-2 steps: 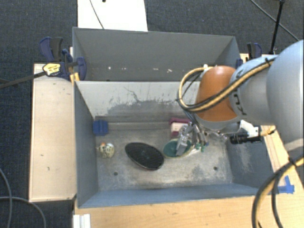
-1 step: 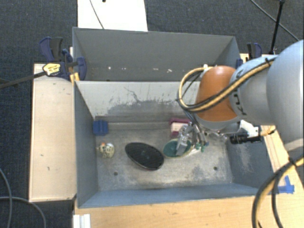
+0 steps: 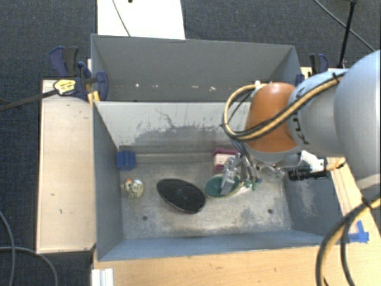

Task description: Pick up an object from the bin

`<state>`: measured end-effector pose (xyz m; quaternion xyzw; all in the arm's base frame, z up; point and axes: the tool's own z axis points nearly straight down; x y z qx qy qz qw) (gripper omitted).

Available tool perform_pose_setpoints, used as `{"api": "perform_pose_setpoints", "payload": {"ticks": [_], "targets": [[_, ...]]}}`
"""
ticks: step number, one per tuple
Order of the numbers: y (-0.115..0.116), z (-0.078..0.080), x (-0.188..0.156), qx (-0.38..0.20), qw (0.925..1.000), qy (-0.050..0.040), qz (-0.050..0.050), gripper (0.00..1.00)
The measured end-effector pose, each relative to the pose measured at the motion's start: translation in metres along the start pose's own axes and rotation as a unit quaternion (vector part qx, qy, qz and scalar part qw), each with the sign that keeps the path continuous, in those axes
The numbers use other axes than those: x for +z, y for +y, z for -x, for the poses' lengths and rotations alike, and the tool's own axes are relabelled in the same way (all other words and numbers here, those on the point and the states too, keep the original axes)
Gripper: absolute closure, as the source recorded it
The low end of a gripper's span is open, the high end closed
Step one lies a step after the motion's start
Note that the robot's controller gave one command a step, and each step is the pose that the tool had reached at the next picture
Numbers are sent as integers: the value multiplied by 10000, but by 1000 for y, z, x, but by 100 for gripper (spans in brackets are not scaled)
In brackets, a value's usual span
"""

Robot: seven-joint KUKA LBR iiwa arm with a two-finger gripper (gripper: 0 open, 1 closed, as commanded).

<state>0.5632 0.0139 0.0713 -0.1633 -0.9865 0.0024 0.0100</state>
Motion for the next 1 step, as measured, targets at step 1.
{"api": "perform_pose_setpoints", "payload": {"ticks": [1], "targets": [[0,0,0,2,10000,0,0,100]]}}
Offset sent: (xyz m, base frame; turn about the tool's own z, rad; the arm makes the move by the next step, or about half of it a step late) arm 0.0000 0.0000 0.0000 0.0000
